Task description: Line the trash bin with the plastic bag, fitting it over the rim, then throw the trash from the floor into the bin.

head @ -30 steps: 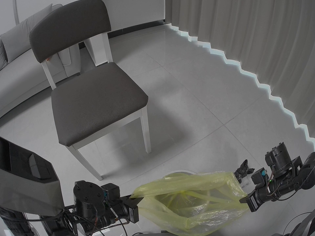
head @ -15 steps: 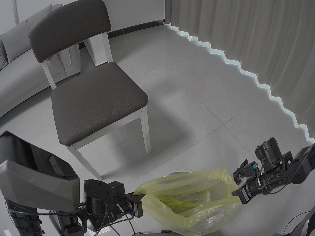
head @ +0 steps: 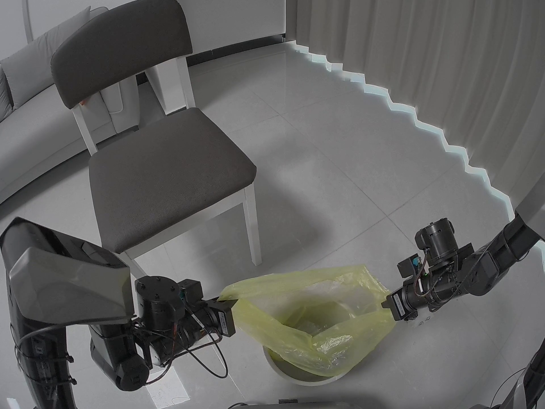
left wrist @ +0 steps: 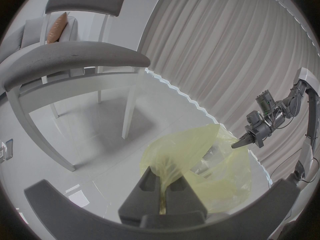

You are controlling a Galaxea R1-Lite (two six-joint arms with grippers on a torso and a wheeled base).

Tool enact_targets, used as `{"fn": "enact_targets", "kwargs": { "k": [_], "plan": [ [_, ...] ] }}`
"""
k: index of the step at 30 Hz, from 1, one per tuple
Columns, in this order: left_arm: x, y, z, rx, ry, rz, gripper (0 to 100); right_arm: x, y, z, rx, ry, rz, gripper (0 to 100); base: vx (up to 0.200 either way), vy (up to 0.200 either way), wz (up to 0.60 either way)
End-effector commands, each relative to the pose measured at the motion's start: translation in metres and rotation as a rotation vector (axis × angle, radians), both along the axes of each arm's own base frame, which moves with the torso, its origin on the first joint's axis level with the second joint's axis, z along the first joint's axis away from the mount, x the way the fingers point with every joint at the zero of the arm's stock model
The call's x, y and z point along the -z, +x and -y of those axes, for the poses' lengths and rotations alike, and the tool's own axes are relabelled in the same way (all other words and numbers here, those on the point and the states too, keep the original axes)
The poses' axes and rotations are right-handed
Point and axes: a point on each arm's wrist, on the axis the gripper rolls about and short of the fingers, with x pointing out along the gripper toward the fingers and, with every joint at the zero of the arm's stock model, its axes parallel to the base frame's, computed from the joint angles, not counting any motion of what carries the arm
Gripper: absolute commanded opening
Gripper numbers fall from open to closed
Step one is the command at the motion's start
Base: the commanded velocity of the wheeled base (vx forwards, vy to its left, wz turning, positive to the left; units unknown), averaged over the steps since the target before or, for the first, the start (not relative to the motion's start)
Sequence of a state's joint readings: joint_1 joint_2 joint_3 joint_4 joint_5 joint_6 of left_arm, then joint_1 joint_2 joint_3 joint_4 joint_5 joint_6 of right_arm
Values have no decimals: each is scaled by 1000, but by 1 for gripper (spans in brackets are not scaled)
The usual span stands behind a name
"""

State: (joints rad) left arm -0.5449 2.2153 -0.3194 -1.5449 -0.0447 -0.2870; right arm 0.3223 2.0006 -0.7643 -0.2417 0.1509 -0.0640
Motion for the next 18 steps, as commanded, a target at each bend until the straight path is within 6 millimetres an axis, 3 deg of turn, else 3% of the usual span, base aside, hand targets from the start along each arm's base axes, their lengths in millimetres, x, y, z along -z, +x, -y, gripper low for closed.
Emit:
{"fn": "enact_targets", "kwargs": {
  "k": [1,13,18],
  "plan": [
    [-8,3,-4,-10,-11,13,0,2,3,3,3,1,-7,0,0,0,0],
    [46,0,31,84,56,-104,0,47,-22,10,-5,-40,-131,0,0,0,0],
    [52,3,30,75,61,-109,0,59,-19,4,-19,-34,-104,0,0,0,0]
  ]
}}
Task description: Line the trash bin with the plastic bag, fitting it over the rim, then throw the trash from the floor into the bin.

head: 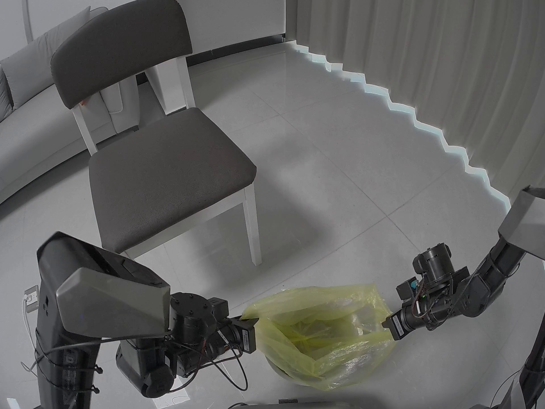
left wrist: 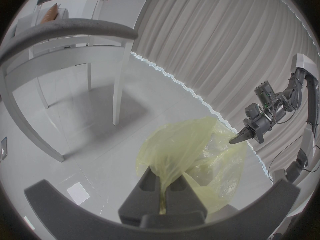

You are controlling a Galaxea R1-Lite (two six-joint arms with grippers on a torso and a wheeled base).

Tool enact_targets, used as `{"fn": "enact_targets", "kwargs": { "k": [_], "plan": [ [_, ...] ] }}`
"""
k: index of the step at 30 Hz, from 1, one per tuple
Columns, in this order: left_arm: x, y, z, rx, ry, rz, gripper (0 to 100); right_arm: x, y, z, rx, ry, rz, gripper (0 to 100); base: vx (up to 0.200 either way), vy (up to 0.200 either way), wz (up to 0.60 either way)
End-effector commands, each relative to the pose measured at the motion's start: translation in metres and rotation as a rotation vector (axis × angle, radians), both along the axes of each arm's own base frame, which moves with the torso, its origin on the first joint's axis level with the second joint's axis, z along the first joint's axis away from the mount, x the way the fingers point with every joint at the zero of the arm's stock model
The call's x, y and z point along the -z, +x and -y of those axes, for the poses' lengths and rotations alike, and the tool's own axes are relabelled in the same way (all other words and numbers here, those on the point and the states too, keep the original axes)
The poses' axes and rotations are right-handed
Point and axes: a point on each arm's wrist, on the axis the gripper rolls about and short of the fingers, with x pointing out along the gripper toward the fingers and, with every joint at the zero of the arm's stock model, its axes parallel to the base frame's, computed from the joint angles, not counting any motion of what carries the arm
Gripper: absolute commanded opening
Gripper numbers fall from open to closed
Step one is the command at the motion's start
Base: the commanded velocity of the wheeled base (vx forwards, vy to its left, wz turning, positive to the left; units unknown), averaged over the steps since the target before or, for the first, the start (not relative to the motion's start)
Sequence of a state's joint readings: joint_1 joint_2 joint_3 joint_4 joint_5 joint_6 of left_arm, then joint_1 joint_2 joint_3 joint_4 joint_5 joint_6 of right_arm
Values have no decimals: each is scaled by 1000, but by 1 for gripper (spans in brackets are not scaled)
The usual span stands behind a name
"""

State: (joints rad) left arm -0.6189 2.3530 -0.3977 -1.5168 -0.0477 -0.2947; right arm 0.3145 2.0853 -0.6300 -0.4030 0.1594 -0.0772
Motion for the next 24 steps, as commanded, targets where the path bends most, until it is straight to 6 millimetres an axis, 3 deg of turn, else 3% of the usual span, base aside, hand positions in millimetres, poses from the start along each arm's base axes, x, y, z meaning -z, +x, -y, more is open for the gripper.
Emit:
{"fn": "enact_targets", "kwargs": {
  "k": [1,10,17,18,21,24],
  "plan": [
    [16,2,2,2,21,-32,0,20,-4,-3,-11,-17,-51,0,0,0,0],
    [15,-5,-26,-57,34,-64,0,34,10,-4,-2,-24,-58,0,0,0,0],
    [17,3,-20,-57,19,-41,0,34,13,-2,-22,-36,-46,0,0,0,0],
    [17,4,-19,-54,17,-39,0,34,13,-1,-27,-39,-43,100,0,0,0],
    [17,6,-18,-54,13,-32,0,28,13,-1,-19,-33,-27,100,0,0,0],
    [18,4,-19,-54,19,-41,0,6,17,-1,-13,-3,45,100,0,0,0]
  ]
}}
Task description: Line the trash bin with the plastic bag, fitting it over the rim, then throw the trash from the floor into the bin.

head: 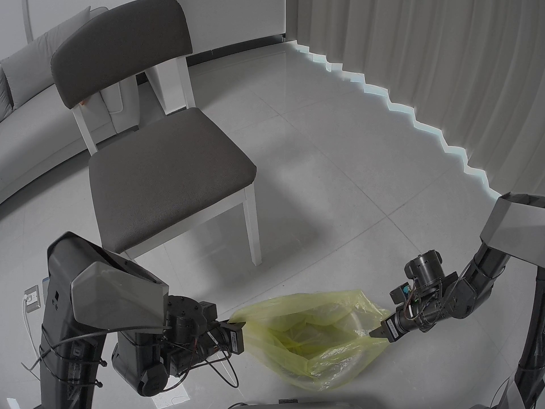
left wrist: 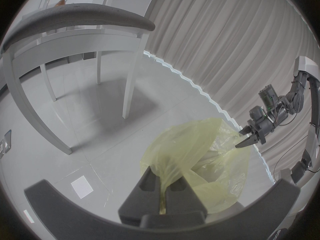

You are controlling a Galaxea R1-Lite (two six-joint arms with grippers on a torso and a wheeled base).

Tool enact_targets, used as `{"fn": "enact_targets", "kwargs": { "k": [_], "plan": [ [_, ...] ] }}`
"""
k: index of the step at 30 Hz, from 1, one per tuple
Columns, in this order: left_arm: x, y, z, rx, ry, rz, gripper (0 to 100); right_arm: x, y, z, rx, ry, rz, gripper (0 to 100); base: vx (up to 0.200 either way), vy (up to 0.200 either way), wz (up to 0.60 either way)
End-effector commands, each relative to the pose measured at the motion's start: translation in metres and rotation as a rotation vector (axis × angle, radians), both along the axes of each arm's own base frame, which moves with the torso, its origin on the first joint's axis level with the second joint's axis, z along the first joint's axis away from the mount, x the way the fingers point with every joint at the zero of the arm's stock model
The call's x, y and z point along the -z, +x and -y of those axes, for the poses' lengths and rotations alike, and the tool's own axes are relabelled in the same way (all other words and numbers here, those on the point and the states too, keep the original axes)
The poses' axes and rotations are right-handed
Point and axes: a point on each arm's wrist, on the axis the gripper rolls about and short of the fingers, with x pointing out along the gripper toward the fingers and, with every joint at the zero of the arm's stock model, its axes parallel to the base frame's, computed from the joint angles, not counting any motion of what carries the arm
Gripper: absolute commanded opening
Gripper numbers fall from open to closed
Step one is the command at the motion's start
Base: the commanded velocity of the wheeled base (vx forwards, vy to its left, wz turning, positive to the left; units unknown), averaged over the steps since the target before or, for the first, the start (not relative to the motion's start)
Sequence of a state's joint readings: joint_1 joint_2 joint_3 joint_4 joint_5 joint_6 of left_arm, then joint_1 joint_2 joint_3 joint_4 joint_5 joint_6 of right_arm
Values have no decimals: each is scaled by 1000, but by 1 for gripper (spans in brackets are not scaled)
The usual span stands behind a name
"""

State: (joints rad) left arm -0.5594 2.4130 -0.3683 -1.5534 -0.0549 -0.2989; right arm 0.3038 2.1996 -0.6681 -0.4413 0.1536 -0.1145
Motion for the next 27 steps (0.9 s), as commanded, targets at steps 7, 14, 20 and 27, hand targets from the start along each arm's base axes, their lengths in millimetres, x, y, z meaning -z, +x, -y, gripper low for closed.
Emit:
{"fn": "enact_targets", "kwargs": {
  "k": [7,14,20,27],
  "plan": [
    [1,-4,-2,-1,2,-8,100,-46,29,-12,-17,65,192,100,0,0,0],
    [-2,-12,-2,6,13,-13,100,-29,63,-33,-63,105,212,100,0,0,0],
    [-9,-15,-1,3,13,0,100,-16,75,-44,-93,126,201,100,0,0,0],
    [-11,-15,0,6,8,8,100,-2,76,-42,-93,116,169,100,0,0,0]
  ]
}}
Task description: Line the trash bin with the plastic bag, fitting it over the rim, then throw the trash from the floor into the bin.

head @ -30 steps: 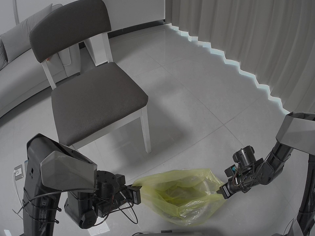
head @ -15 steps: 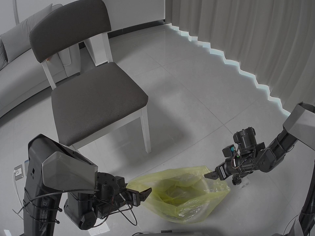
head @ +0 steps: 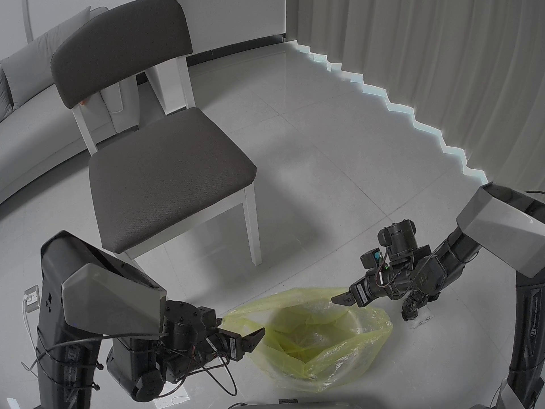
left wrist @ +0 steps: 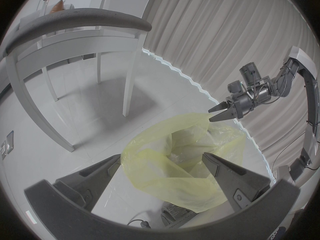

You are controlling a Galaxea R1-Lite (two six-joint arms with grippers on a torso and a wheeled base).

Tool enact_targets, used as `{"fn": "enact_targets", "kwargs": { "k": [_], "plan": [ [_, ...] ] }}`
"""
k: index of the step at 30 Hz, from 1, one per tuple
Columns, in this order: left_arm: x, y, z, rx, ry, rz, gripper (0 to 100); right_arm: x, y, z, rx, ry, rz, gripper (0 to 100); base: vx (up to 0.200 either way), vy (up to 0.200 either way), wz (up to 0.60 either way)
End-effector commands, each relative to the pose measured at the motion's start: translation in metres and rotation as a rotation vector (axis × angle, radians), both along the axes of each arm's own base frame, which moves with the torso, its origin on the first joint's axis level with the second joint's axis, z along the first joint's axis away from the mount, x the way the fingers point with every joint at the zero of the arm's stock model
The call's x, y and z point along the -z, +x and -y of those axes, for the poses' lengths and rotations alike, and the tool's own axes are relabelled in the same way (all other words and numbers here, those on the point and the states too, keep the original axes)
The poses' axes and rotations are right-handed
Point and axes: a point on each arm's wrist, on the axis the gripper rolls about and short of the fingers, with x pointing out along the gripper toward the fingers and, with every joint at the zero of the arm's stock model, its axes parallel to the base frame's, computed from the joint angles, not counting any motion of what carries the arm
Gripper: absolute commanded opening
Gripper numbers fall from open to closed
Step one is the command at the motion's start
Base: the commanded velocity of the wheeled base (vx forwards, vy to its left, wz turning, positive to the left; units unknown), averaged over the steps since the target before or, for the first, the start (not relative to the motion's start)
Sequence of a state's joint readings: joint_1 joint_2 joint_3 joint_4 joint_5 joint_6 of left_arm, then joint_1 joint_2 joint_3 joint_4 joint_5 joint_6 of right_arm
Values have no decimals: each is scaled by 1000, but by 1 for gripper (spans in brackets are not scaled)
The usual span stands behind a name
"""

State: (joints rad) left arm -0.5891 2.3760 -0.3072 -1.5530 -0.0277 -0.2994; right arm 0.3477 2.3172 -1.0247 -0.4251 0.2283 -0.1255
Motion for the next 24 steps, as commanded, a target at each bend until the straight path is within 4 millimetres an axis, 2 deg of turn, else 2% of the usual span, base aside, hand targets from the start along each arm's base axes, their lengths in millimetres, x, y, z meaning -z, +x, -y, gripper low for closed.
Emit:
{"fn": "enact_targets", "kwargs": {
  "k": [1,5,6,17,24],
  "plan": [
    [-4,0,0,-1,-15,20,100,14,2,2,3,-11,-25,100,0,0,0],
    [-4,-1,0,-1,-12,15,100,13,5,4,9,-10,-19,100,0,0,0],
    [-4,-1,0,-3,-11,15,100,13,5,4,9,-10,-19,0,0,0,0],
    [-3,3,0,-12,-15,22,100,11,7,4,20,-1,-17,0,0,0,0],
    [-5,6,-1,-24,-21,34,100,0,26,16,62,17,36,0,0,0,0]
  ]
}}
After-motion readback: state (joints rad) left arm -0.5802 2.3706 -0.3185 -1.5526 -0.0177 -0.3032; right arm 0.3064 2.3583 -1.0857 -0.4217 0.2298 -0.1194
